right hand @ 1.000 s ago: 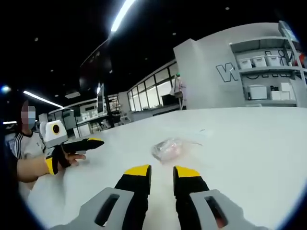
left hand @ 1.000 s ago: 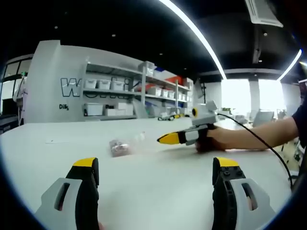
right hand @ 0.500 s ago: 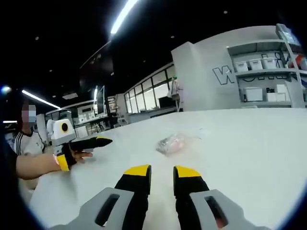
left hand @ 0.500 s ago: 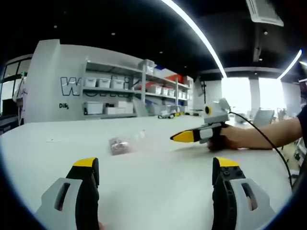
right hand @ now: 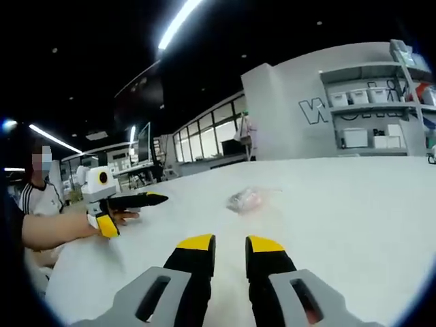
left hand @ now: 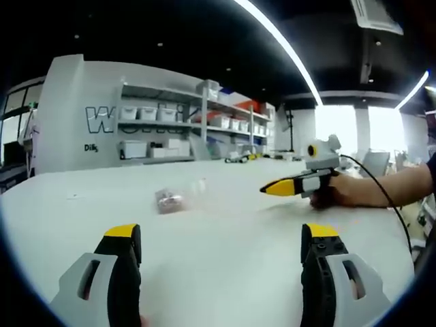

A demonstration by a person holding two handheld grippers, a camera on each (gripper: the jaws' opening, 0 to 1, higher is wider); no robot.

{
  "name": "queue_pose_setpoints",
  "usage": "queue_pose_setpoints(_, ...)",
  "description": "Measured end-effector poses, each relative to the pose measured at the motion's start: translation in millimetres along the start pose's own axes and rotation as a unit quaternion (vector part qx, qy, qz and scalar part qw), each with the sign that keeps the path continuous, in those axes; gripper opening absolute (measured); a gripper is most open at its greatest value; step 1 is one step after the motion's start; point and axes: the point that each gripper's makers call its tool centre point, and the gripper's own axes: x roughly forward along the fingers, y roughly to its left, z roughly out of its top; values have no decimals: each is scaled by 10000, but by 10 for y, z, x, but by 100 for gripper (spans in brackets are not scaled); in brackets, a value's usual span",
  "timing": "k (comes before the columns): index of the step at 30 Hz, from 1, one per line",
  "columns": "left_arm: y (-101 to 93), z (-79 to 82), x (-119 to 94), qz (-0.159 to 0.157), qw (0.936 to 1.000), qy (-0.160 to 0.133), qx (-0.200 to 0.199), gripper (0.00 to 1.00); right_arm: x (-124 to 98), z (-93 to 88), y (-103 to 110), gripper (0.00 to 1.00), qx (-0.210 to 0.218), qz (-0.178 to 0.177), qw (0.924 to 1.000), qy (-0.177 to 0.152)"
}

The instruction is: Open the resealable bag by pulling the two sides of the seal apart until the entire bag opening is separated and visibly accessible.

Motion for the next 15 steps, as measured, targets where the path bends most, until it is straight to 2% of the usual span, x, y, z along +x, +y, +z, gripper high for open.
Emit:
queue_pose_setpoints(3, -127, -7, -111, -61, 10000, -5, 38, 96, -51, -18, 30, 14, -10, -22, 10000, 10)
queue_pose_setpoints(15, -221, -10, -298, -105, 9999, -30, 54, 96, -325, -71, 184, 14, -57, -37, 10000, -8)
